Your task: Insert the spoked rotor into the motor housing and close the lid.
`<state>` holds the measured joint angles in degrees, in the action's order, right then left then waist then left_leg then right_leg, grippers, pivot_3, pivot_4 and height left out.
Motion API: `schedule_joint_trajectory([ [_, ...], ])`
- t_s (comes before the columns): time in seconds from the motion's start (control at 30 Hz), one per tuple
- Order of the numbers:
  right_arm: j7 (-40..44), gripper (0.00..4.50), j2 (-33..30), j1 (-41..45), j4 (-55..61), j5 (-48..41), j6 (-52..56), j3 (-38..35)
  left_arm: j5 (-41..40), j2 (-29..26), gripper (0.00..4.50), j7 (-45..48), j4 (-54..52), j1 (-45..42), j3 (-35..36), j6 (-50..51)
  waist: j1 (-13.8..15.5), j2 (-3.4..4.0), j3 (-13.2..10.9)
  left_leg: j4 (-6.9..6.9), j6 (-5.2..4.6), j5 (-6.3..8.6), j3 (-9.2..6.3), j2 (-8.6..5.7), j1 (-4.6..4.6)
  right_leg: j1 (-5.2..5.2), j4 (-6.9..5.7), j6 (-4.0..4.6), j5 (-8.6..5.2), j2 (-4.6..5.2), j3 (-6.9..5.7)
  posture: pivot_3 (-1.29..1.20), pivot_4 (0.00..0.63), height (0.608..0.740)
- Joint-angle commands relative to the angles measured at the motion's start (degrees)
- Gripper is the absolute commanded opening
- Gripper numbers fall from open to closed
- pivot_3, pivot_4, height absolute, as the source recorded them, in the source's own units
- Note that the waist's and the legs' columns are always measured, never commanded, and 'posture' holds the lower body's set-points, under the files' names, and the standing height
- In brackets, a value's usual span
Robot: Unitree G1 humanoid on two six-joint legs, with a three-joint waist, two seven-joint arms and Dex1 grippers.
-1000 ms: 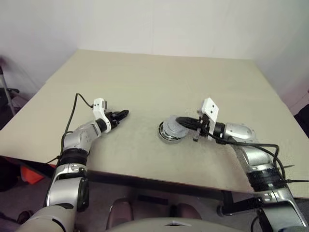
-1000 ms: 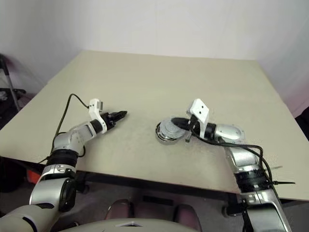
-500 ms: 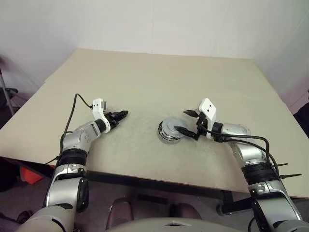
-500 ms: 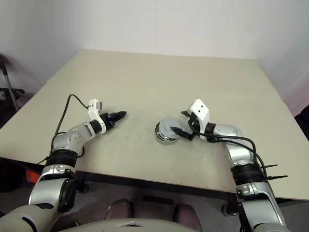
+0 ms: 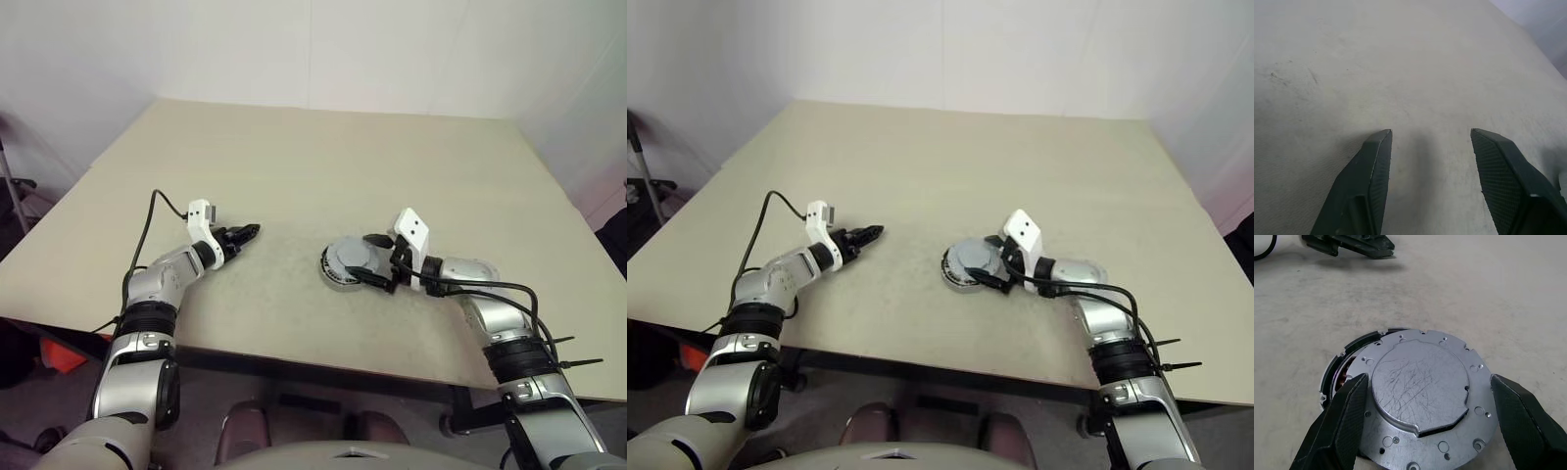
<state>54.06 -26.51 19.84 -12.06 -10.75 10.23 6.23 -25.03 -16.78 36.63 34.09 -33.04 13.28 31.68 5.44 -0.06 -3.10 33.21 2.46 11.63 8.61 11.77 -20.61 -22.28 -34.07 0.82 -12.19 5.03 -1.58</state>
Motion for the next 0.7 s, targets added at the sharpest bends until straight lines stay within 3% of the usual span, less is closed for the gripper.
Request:
schedule_joint_trajectory([
  [0.03,-0.1,4.45,0.2,0.5,-1.1,0.5,0.2,0.6,-0.1,-0.6,2.72,0.0,-1.3,-0.6,0.4,-0.8,0.0,0.00,0.0,0.01,0.01,-0.01,0.00,0.00,0.03,0.01,-0.04,0.00,0.00,0.00,0.01,0.00,0.000,0.740],
  [0.07,-0.1,4.45,0.2,0.5,-1.1,0.5,0.2,0.6,-0.1,-0.6,2.72,0.0,-1.3,-0.6,0.4,-0.8,0.0,0.00,0.0,0.01,0.03,-0.01,0.00,0.00,0.05,0.01,-0.07,0.00,0.00,0.00,0.02,0.00,0.000,0.740],
  [0.17,0.1,3.89,0.0,0.4,-0.3,0.0,0.5,0.3,-0.1,-0.6,2.72,-0.1,-1.4,-0.5,0.5,-0.7,0.0,0.00,0.0,0.02,0.08,-0.05,0.00,0.00,0.12,0.01,-0.19,0.01,-0.01,0.00,0.03,0.00,0.000,0.740],
  [0.27,0.3,2.96,-0.2,0.3,0.4,-0.1,0.3,0.2,-0.1,-0.5,2.72,-0.2,-1.4,-0.5,0.5,-0.7,0.0,-0.01,0.0,0.02,0.12,-0.09,0.00,0.00,0.20,0.01,-0.36,0.05,-0.04,0.01,0.07,0.00,0.000,0.740],
  [0.7,3.8,2.96,-0.1,-1.0,3.7,-2.4,0.0,0.3,0.1,-0.5,2.72,-0.2,-1.2,-0.5,0.3,-0.9,0.1,0.00,0.0,-0.01,0.18,-0.14,0.00,0.01,0.20,-0.11,-0.56,0.20,-0.16,0.00,0.07,0.00,0.000,0.740],
])
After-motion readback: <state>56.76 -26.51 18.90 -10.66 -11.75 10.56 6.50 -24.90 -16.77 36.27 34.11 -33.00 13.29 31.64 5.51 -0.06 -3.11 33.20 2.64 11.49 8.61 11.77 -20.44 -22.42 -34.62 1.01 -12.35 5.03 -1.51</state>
